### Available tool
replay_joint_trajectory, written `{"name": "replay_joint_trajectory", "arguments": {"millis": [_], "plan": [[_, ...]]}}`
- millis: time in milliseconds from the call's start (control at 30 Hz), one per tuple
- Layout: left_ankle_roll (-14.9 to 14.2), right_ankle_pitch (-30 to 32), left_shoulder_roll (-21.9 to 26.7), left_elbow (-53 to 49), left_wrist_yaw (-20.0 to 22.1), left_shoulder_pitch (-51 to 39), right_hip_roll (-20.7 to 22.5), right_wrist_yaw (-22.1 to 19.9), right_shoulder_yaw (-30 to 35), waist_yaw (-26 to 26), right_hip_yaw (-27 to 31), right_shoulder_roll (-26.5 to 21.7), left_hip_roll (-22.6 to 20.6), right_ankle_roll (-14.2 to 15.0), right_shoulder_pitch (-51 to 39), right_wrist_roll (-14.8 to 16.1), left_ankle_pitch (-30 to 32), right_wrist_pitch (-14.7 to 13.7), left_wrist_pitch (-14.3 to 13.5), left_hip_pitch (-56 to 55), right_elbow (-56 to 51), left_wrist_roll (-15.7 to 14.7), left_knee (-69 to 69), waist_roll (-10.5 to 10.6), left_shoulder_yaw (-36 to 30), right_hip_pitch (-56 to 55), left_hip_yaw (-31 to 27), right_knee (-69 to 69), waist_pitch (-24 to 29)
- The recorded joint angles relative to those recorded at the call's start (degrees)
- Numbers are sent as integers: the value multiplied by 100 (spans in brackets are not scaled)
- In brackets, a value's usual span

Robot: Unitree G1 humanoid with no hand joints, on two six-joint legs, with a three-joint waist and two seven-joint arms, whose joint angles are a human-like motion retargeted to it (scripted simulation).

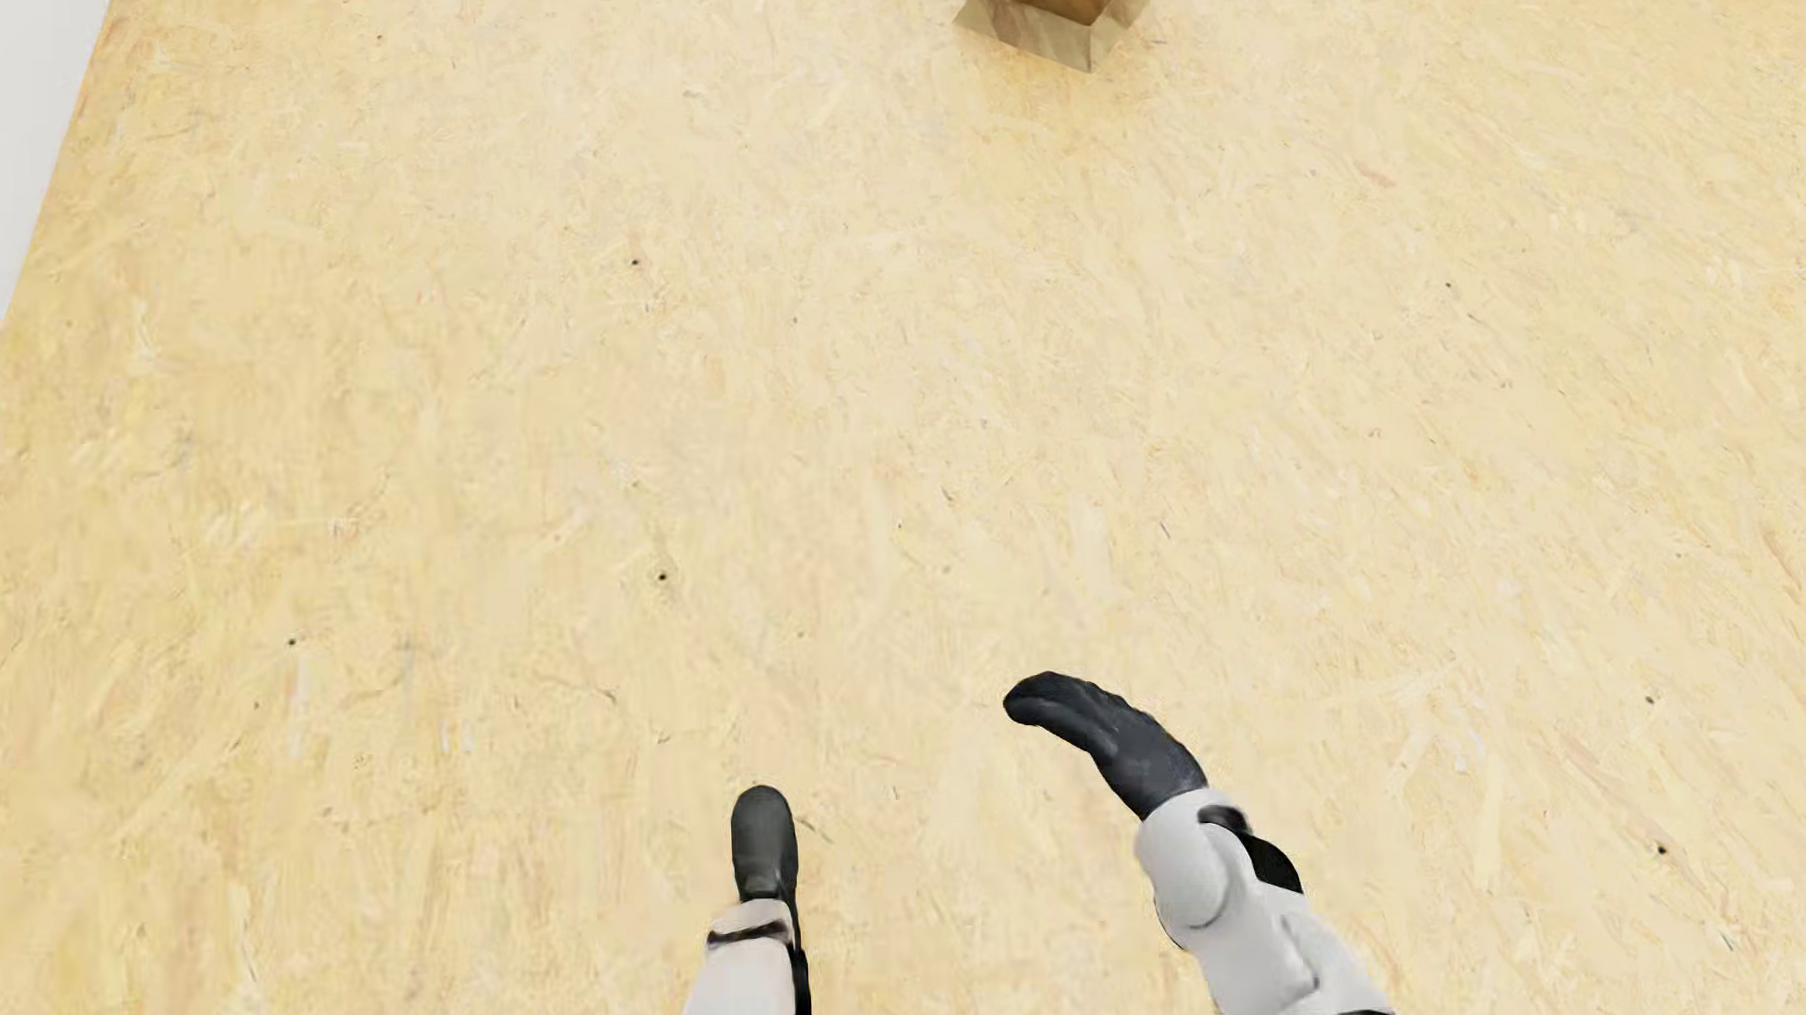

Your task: Move towards the dark purple endtable

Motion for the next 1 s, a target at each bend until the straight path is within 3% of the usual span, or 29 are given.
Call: {"name": "replay_joint_trajectory", "arguments": {"millis": [33, 67, 100, 133, 167, 200, 233, 267, 333, 367, 433, 467, 500, 533, 567, 600, 633, 667, 700, 733, 767, 800, 833, 867, 900, 933, 967, 1000], "plan": [[-192, -6, -212, -254, 667, 551, -109, -149, 278, 111, 184, -75, 248, 96, -141, 429, -267, -352, 67, 18, -495, -5, -581, 10, 655, 377, 210, 138, -5], [13, 393, -558, -378, 1375, 986, -313, -115, 545, 214, 330, -297, 386, 103, -49, 897, -395, -545, 110, 127, -965, -76, -250, 12, 1215, 597, 578, 604, 1], [480, 1521, -910, -320, 1729, 1209, -632, 157, 787, 301, 385, -708, 336, -66, 232, 1196, 15, -538, 166, 203, -1458, -157, 529, -28, 1492, 517, 732, 1494, 22], [681, 3097, -1079, -125, 1605, 1240, -1112, 538, 895, 335, 253, -1110, 234, 518, 668, 1272, 374, -389, 214, 363, -1938, -160, 1171, -98, 1460, 122, 883, 2847, 51], [686, 3730, -1056, 113, 1137, 1065, -1706, 751, 867, 276, 66, -1369, 27, 422, 1175, 1292, -48, -128, 210, 648, -2251, -31, 1691, -206, 1172, -536, 1029, 4222, 91], [618, 3142, -897, 319, 637, 732, -1808, 680, 703, 147, 104, -1362, -279, -76, 1664, 1288, -542, 226, 113, 1060, -2238, 178, 1858, -321, 785, -1310, 1102, 5216, 131], [524, 2698, -689, 469, 338, 260, -1693, 377, 461, 11, 25, -1127, -586, -167, 1997, 1304, -924, 671, 16, 1628, -1810, 416, 1654, -397, 393, -2060, 1094, 5566, 143], [449, 2159, -511, 546, 296, -221, -1412, -14, 78, -110, -113, -792, -855, -183, 2232, 1332, -1213, 1147, -68, 2264, -1106, 745, 1278, -419, 14, -2719, 1001, 5306, 118], [553, 1713, -129, 321, 419, -1290, -1002, -862, -1090, -333, -317, -178, -1273, 191, 2450, 1500, -1669, 2066, -289, 3404, 314, 1266, 702, -348, -735, -3739, 713, 3668, 3], [651, 1746, 23, -32, 493, -1804, -855, -1196, -1738, -464, -255, 27, -1393, 364, 2630, 1748, -1924, 2215, -447, 3887, 669, 1405, 586, -289, -970, -4077, 590, 2432, -48], [555, 2158, 291, -1109, 792, -2696, -749, -1184, -2407, -705, 135, 295, -1334, 606, 3317, 2216, -2201, 1865, -764, 4951, 705, 1490, 316, -170, -1243, -4272, 98, -557, -65], [422, 1908, 390, -1730, 1119, -2896, -885, -998, -2310, -797, -112, 292, -1211, 777, 3756, 2077, -2161, 1647, -906, 5514, 639, 1373, 291, -136, -1225, -4328, -144, -1148, -32], [415, 1846, 487, -2327, 1464, -2870, -1030, -821, -2076, -878, -569, 251, -1052, 604, 4145, 1722, -1797, 1502, -1035, 5920, 620, 1108, 556, -114, -1132, -4242, -284, -954, -4], [410, 2326, 622, -2845, 1662, -2698, -1199, -595, -1847, -954, -852, 267, -835, 680, 4417, 1357, -784, 1437, -1138, 6019, 676, 777, 1246, -81, -1059, -4305, -368, 52, 34], [-295, 2884, 799, -3265, 1663, -2438, -1164, -256, -1648, -1017, -883, 343, -490, -208, 4477, 1077, 529, 1456, -1149, 5775, 817, 515, 2457, -21, -989, -4362, -339, 1098, 91], [-612, 2301, 843, -3540, 1604, -2079, -1051, 159, -1512, -1017, -925, 329, 9, -355, 4281, 856, 1512, 1590, -1054, 5130, 1040, 387, 4004, 51, -833, -4207, -119, 1842, 157], [-101, 1713, 683, -3592, 1624, -1685, -829, 532, -1418, -944, -962, 254, 243, -374, 3834, 630, 1018, 1828, -892, 4258, 1307, 330, 5286, 131, -575, -3863, -115, 2140, 226], [216, 1283, 299, -3335, 1799, -1360, -602, 701, -1368, -829, -930, 149, 257, -385, 3251, 382, 560, 2099, -716, 3319, 1514, 176, 5979, 180, -284, -3332, -103, 1990, 264], [232, 1013, -146, -2787, 2084, -1163, -423, 659, -1345, -691, -875, 73, 117, -303, 2665, 128, 238, 2338, -530, 2442, 1629, -129, 6027, 194, 3, -2687, -41, 1537, 258], [296, 888, -406, -1999, 2267, -1098, -272, 491, -1278, -545, -771, 45, -153, -223, 2180, -104, -21, 2375, -271, 1754, 1563, -451, 5437, 170, 212, -1997, 49, 967, 196], [177, 756, -436, -1192, 2144, -1063, -160, 344, -1142, -393, -681, 8, -389, -189, 1774, -293, -173, 2203, 54, 1244, 1363, -587, 4494, 128, 232, -1374, 141, 498, 106], [117, 602, -233, -568, 1545, -950, -76, 231, -936, -234, -567, -54, -572, -167, 1379, -378, -157, 1866, 292, 852, 1029, -370, 3296, 83, -46, -871, 147, 257, 8], [24, 362, 82, -268, 654, -742, -39, 88, -766, -74, -401, -159, -681, -137, 1097, -329, -194, 1347, 273, 612, 518, 102, 1868, 45, -426, -440, 14, 158, -86], [-85, 190, 322, -358, -37, -311, -22, -132, -544, 73, -180, -249, -587, -108, 786, -27, -182, 823, 75, 512, -5, 522, 423, 28, -414, -10, -99, 153, -163], [93, 103, 342, -738, -298, 346, -71, -341, -300, 209, 91, -326, -412, -69, 607, 401, -222, 309, -63, 519, -555, 651, -594, 36, 124, 456, -153, 145, -220], [-126, 115, 104, -1235, -164, 1096, -243, -426, -16, 332, 367, -458, -279, 78, 625, 781, -471, -133, -122, 607, -1143, 536, -731, 58, 854, 844, -298, 392, -257], [-537, 667, -282, -1658, 127, 1711, -546, -380, 231, 406, 626, -675, -173, 118, 838, 997, 524, -428, -200, 567, -1766, 416, 82, 76, 1320, 948, -196, 1126, -252], [96, 1893, -629, -1875, 367, 2041, -885, -262, 370, 413, 873, -827, -75, 541, 1191, 1096, 886, -522, -243, 469, -2328, 441, 1189, 64, 1435, 588, 189, 2425, -197]]}}
